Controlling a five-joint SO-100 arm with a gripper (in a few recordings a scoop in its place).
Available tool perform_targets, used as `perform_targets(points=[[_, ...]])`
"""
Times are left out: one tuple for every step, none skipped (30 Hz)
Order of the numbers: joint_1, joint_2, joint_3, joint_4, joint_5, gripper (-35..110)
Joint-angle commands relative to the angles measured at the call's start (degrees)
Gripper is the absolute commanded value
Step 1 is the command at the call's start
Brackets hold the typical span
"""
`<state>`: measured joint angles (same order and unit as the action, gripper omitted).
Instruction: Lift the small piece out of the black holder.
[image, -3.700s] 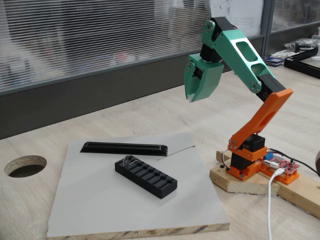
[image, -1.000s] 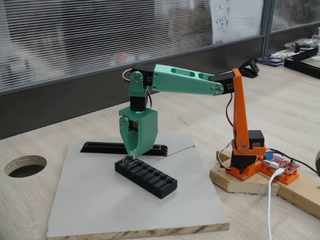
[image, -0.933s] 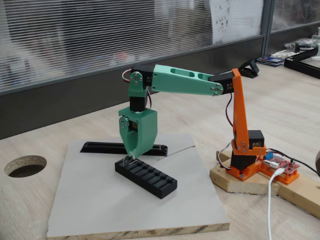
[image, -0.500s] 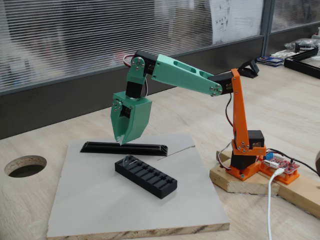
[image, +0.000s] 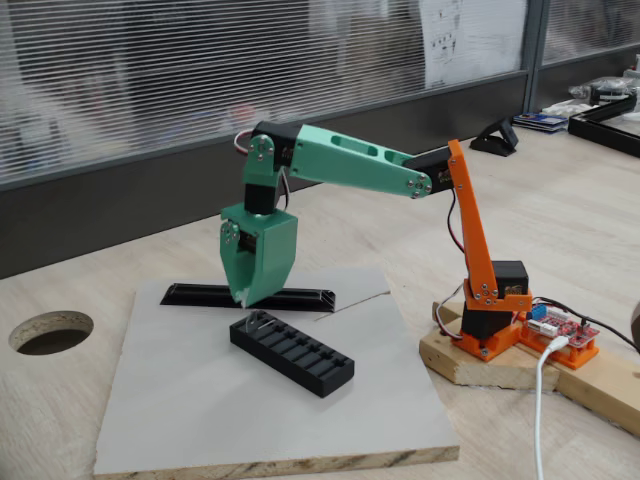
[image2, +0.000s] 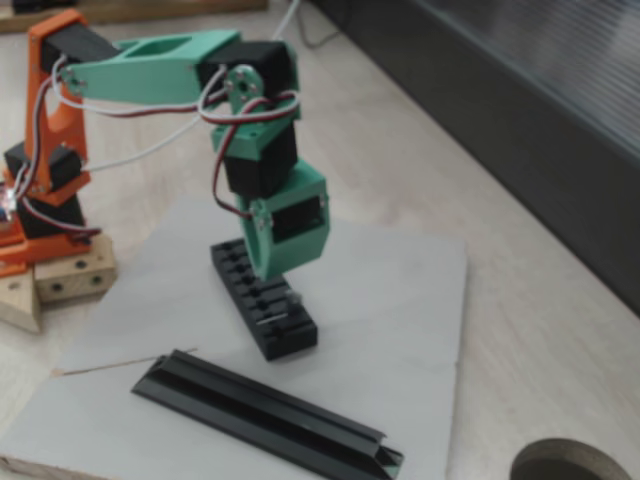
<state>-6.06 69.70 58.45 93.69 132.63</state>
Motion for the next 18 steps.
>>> perform_targets(points=[[-0.4,1.8,-1.5,0.3,0.4,7],[-0.4,1.9,-1.5,0.3,0.4,7],[-0.4,1.9,-1.5,0.3,0.4,7],[-0.4,1.9,-1.5,0.3,0.4,7],[-0.4,1.8,-1.5,0.3,0.4,7],[-0.4,1.5,-1.4,0.3,0.4,7],[-0.6,1.3,-1.4,0.3,0.4,7],[-1.0,1.3,-1.4,0.3,0.4,7],[-1.1,1.3,-1.4,0.3,0.4,7],[-1.1,1.3,-1.4,0.2,0.4,7],[-1.1,1.3,-1.4,0.2,0.4,7],[-1.1,1.3,-1.4,0.2,0.4,7],[-0.8,1.4,-1.4,0.2,0.4,8],[-0.6,1.5,-1.4,0.2,0.4,8],[-0.5,1.6,-1.4,0.2,0.4,8],[-0.5,1.6,-1.4,0.2,0.4,10],[-0.4,1.5,-1.4,0.2,0.4,12],[-0.4,1.3,-1.4,0.2,0.4,15]])
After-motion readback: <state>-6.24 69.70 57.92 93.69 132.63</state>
